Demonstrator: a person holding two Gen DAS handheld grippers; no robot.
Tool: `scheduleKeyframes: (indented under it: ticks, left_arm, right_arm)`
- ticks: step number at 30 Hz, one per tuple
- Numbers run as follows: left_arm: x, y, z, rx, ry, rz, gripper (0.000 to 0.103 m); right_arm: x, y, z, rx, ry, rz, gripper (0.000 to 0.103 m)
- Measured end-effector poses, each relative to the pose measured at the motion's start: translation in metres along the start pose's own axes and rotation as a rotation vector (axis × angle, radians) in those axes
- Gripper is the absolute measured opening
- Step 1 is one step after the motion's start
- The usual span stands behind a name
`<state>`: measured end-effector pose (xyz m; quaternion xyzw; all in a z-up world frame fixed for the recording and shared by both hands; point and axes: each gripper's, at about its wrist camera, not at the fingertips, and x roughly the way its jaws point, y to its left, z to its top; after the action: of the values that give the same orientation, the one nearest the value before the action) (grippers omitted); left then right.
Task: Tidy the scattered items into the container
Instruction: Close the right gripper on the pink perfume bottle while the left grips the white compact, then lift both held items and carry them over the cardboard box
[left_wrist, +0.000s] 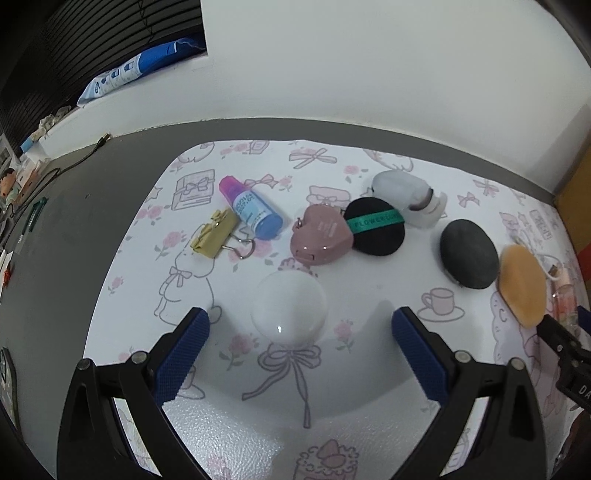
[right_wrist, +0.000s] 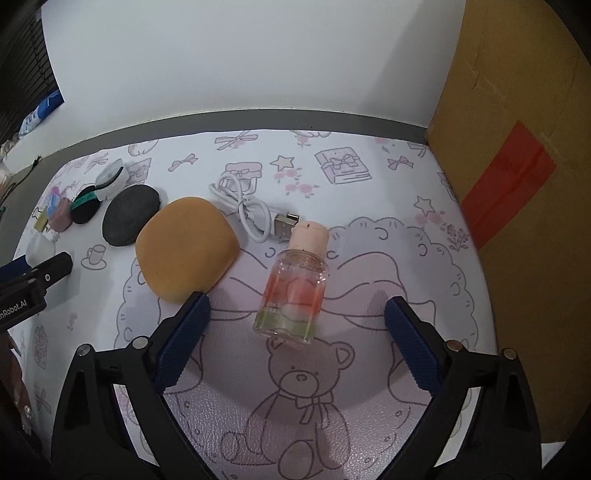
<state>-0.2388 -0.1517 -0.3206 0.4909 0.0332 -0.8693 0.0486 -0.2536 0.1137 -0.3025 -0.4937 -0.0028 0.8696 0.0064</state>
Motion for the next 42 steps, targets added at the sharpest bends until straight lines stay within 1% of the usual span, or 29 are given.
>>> scheduleKeyframes:
  ticks: [1, 2, 3, 4, 5, 6, 7, 8, 9, 10, 11, 13, 15, 21, 26, 30, 32, 34, 36, 42]
  left_arm:
    - [-0.001, -0.001, 0.0, 0.007, 0.0, -0.004, 0.094]
    - [-0.002, -0.002, 0.0, 0.011, 0.007, -0.005, 0.09]
    - [-0.003, -0.003, 0.001, 0.017, 0.011, -0.007, 0.085]
    - [-0.004, -0.005, 0.001, 0.024, 0.013, -0.011, 0.082]
    - [-0.005, -0.008, 0.001, 0.03, 0.016, -0.014, 0.075]
    - [-0.007, -0.01, 0.001, 0.037, 0.019, -0.018, 0.067]
    - [-0.008, -0.013, 0.001, 0.046, 0.024, -0.022, 0.063]
    - [-0.009, -0.014, 0.002, 0.052, 0.029, -0.025, 0.054]
    - [-0.01, -0.016, 0.002, 0.058, 0.034, -0.026, 0.044]
    - [-0.011, -0.018, 0.003, 0.062, 0.036, -0.023, 0.039]
    - [-0.011, -0.019, 0.003, 0.064, 0.039, -0.016, 0.035]
    - [-0.011, -0.018, 0.004, 0.062, 0.044, -0.013, 0.035]
    - [-0.011, -0.018, 0.004, 0.054, 0.05, -0.017, 0.034]
    - [-0.017, -0.021, -0.002, 0.048, 0.042, -0.013, 0.034]
    - [-0.027, -0.02, 0.001, 0.038, 0.024, -0.006, 0.034]
    - [-0.037, -0.018, 0.004, 0.041, 0.018, -0.004, 0.034]
    - [-0.046, -0.017, 0.006, 0.037, 0.006, -0.008, 0.034]
    - [-0.055, -0.017, 0.009, 0.045, -0.008, 0.003, 0.034]
    - [-0.065, -0.017, 0.011, 0.052, -0.019, 0.013, 0.034]
    - [-0.094, -0.015, 0.018, 0.042, -0.033, 0.001, 0.034]
  right_arm:
    - [-0.001, 0.001, 0.0, -0.004, 0.001, 0.003, 0.092]
    - [-0.002, 0.003, 0.0, -0.012, 0.001, 0.008, 0.089]
    - [-0.003, 0.005, 0.0, -0.02, 0.002, 0.013, 0.084]
    - [-0.004, 0.006, 0.0, -0.027, 0.003, 0.018, 0.079]
    - [-0.005, 0.009, 0.001, -0.033, 0.006, 0.021, 0.076]
    - [-0.007, 0.01, 0.001, -0.037, 0.007, 0.022, 0.068]
    - [-0.009, 0.012, 0.001, -0.039, 0.006, 0.022, 0.056]
    - [-0.01, 0.014, 0.002, -0.042, 0.008, 0.022, 0.051]
    - [-0.011, 0.015, 0.002, -0.042, 0.01, 0.02, 0.041]
    - [-0.012, 0.016, 0.002, -0.043, 0.013, 0.018, 0.037]
    - [-0.012, 0.016, 0.002, -0.043, 0.017, 0.016, 0.036]
    - [-0.014, 0.017, 0.0, -0.04, 0.02, 0.014, 0.03]
    - [-0.014, 0.016, -0.002, -0.04, 0.02, 0.014, 0.029]
    - [-0.01, 0.014, -0.001, -0.034, 0.024, 0.024, 0.028]
    - [-0.013, 0.013, 0.0, -0.025, 0.024, 0.024, 0.028]
    - [-0.024, 0.013, 0.005, -0.03, 0.006, 0.023, 0.028]
    - [-0.031, 0.014, 0.007, -0.033, 0.0, 0.025, 0.028]
    - [-0.038, 0.014, 0.009, -0.033, -0.006, 0.027, 0.028]
    - [-0.048, 0.014, 0.011, -0.032, -0.02, 0.027, 0.028]
    - [-0.078, 0.014, 0.018, -0.036, -0.058, 0.027, 0.028]
